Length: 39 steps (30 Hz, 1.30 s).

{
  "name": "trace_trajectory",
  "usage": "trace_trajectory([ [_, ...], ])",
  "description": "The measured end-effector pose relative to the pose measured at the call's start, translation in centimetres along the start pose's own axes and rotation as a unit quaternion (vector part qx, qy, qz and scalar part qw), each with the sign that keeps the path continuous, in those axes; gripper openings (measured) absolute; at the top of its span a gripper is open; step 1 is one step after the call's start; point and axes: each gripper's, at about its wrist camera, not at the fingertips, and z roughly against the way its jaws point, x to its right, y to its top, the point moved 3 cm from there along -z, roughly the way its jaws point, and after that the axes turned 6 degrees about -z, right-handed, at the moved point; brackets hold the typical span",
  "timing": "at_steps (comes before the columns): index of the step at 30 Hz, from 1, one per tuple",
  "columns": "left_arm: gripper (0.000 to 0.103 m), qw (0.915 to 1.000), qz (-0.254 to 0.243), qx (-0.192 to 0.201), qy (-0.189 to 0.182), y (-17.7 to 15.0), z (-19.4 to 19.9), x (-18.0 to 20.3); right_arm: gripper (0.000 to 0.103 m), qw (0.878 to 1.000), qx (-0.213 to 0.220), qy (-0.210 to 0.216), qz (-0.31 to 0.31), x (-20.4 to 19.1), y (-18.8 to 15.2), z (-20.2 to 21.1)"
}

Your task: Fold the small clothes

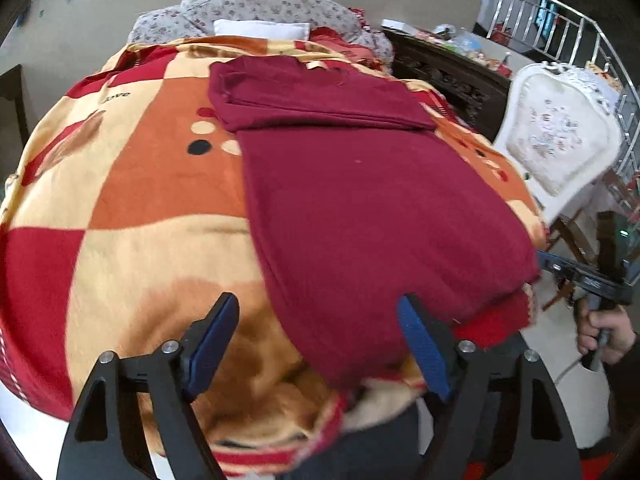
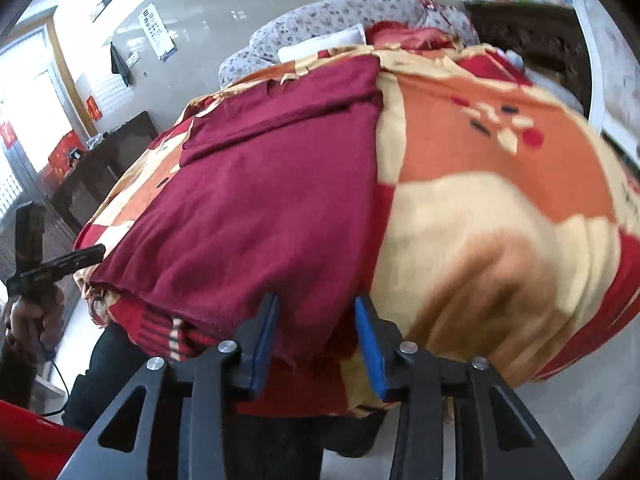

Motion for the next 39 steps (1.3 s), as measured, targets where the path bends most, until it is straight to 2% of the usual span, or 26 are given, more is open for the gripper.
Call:
trace_trajectory([
  [2, 0.080, 0.9999, 0.005, -0.001, -0.015, -0.6, 0.0, 0.2, 0.040, 1.000, 0.008, 0.018, -0.018, 0.3, -0.1, 0.1],
  [6, 0.078, 0.9996, 0.023, -0.012, -0.015, -1.6, -0.9, -0.4, 0.035, 0.998, 0.005, 0.061, -0.032, 0.1, 0.0, -0.1],
  [8, 0.078, 0.9993, 0.030, -0.003, -0.021, -1.7, -0.6, -0.3, 0.031, 0.997, 0.005, 0.071, -0.034, 0.1, 0.0, -0.2],
  [11, 0.078, 0.9983, 0.042, -0.005, -0.041, -1.7, -0.7, -0.1, 0.023, 0.994, 0.004, 0.093, -0.049, 0.5, -0.1, -0.4],
  [13, 0.078, 0.9962, 0.046, -0.009, -0.074, -1.8, -0.6, 0.6, 0.022, 0.993, 0.003, 0.103, -0.060, 0.8, 0.0, -0.5],
  [16, 0.078, 0.9944, 0.055, -0.013, -0.090, -1.9, -0.9, 0.8, 0.022, 0.992, 0.002, 0.110, -0.062, 1.0, -0.1, -0.6],
  [18, 0.078, 0.9904, 0.086, -0.008, -0.108, -1.8, -1.2, 0.0, 0.024, 0.991, 0.004, 0.114, -0.062, 0.9, -0.2, -0.5],
  [22, 0.078, 0.9755, 0.162, -0.004, -0.149, -1.1, -1.7, -1.6, 0.025, 0.990, 0.009, 0.125, -0.068, 0.9, -0.4, -0.5],
  [23, 0.070, 0.9740, 0.171, -0.004, -0.149, -0.9, -1.9, -1.7, 0.025, 0.989, 0.010, 0.127, -0.068, 0.9, -0.4, -0.5],
  [24, 0.046, 0.9741, 0.173, -0.007, -0.145, -0.7, -2.0, -1.7, 0.025, 0.989, 0.010, 0.129, -0.070, 0.9, -0.4, -0.5],
  [25, 0.033, 0.9756, 0.169, -0.014, -0.140, -0.6, -2.2, -1.5, 0.025, 0.989, 0.010, 0.129, -0.071, 1.0, -0.4, -0.4],
  [26, 0.013, 0.9782, 0.165, -0.021, -0.125, -0.5, -2.3, -1.5, 0.025, 0.989, 0.011, 0.127, -0.069, 0.9, -0.4, -0.3],
  [27, 0.009, 0.9800, 0.165, -0.026, -0.108, -0.6, -2.4, -1.6, 0.025, 0.990, 0.011, 0.124, -0.068, 0.8, -0.4, -0.2],
  [29, 0.007, 0.9792, 0.171, -0.024, -0.106, -0.8, -2.4, -1.9, 0.025, 0.990, 0.010, 0.125, -0.066, 0.8, -0.5, 0.0],
  [32, 0.007, 0.9842, 0.155, -0.009, -0.084, -0.9, -1.4, -1.6, 0.025, 0.990, 0.009, 0.127, -0.066, 0.9, -0.5, 0.1],
  [36, 0.007, 0.9865, 0.137, 0.021, -0.087, -0.4, -0.3, -0.9, 0.025, 0.987, 0.004, 0.138, -0.084, 1.4, -0.3, -0.1],
  [37, 0.006, 0.9856, 0.140, 0.027, -0.091, -0.3, -0.1, -0.9, 0.022, 0.985, 0.005, 0.144, -0.090, 1.5, -0.3, 0.0],
  [38, 0.006, 0.9846, 0.142, 0.036, -0.095, 0.0, 0.1, -1.0, 0.014, 0.984, 0.010, 0.153, -0.095, 1.6, -0.1, 0.2],
  [39, 0.006, 0.9839, 0.144, 0.041, -0.097, 0.1, 0.2, -1.1, 0.010, 0.982, 0.020, 0.160, -0.099, 1.7, 0.2, 0.7],
])
